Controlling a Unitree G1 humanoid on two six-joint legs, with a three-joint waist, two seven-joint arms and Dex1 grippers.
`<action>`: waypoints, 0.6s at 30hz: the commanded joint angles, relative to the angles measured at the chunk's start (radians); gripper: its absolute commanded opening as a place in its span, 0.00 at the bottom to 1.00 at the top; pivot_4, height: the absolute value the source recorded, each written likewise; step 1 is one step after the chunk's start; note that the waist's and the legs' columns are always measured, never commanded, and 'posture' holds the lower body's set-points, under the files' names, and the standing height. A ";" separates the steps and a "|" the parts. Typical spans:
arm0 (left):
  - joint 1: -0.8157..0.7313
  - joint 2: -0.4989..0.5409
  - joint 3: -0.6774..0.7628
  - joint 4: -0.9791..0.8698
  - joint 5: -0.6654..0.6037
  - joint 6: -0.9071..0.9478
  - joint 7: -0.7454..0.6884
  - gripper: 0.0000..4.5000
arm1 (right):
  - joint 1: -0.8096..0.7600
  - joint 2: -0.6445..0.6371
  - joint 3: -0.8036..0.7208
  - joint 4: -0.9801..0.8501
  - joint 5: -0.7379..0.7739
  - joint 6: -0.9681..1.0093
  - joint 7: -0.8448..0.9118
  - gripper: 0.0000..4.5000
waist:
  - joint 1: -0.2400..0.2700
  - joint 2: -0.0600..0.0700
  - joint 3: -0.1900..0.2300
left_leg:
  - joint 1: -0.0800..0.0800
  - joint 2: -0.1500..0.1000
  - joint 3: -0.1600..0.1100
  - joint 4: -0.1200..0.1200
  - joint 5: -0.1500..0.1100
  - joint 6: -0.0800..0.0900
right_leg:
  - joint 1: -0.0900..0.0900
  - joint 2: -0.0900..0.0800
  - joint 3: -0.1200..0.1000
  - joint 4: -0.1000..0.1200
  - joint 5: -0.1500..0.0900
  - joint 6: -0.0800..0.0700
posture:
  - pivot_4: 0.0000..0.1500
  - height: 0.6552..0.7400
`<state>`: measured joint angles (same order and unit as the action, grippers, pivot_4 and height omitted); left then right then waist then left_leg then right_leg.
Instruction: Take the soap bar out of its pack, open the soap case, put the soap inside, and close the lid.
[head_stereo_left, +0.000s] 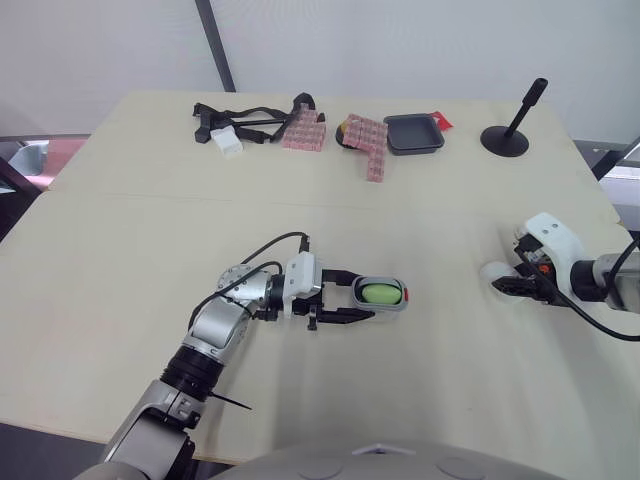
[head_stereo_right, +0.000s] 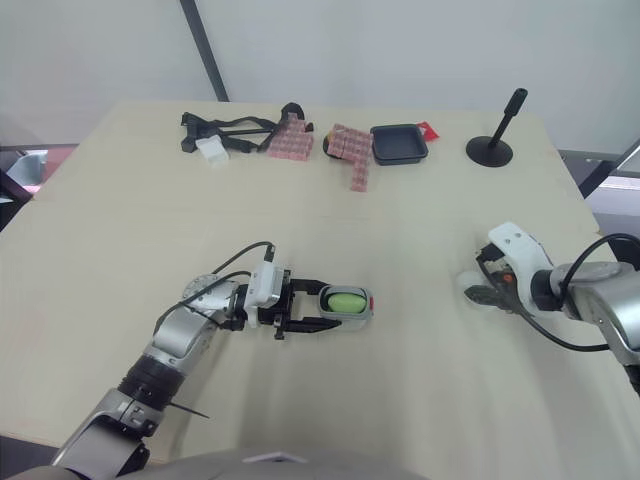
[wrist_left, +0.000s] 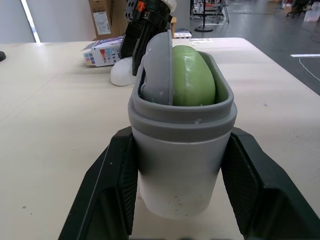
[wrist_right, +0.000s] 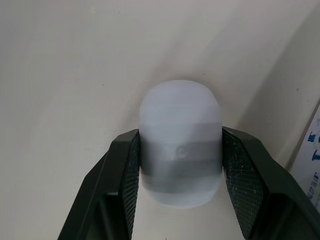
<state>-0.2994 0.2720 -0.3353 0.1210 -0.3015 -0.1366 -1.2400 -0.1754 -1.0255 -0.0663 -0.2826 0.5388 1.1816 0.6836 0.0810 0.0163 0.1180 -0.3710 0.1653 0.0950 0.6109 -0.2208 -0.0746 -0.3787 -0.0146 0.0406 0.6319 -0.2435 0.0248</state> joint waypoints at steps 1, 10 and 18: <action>-0.005 0.001 0.005 -0.030 -0.008 -0.005 0.002 0.42 | -0.025 -0.022 -0.009 -0.035 -0.004 -0.018 0.024 0.43 | 0.000 0.000 0.000 | 0.000 0.000 0.000 0.000 0.000 0.000 | 0.000 0.000 0.000 0.000 0.000 0.000 | 1.00 1.00; -0.022 0.000 0.007 -0.003 0.000 -0.013 0.000 0.42 | -0.182 -0.149 0.029 -0.149 0.026 -0.083 0.207 0.43 | 0.000 0.000 0.000 | 0.000 0.000 0.000 0.000 0.000 0.000 | 0.000 0.000 0.000 0.001 0.000 0.000 | 1.00 1.00; -0.057 -0.022 0.006 0.053 0.014 -0.025 -0.001 0.42 | -0.463 -0.170 0.175 -0.260 0.087 -0.080 0.385 0.43 | -0.002 0.000 0.000 | 0.000 0.001 0.000 0.001 0.000 0.000 | 0.000 0.001 0.000 0.003 0.000 0.000 | 1.00 1.00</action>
<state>-0.3405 0.2549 -0.3352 0.1803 -0.2794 -0.1410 -1.2401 -0.5818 -1.1961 0.0883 -0.4901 0.5972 1.0889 1.0314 0.0795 0.0162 0.1182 -0.3709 0.1660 0.0952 0.6120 -0.2209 -0.0744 -0.3788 -0.0138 0.0408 0.6347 -0.2435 0.0248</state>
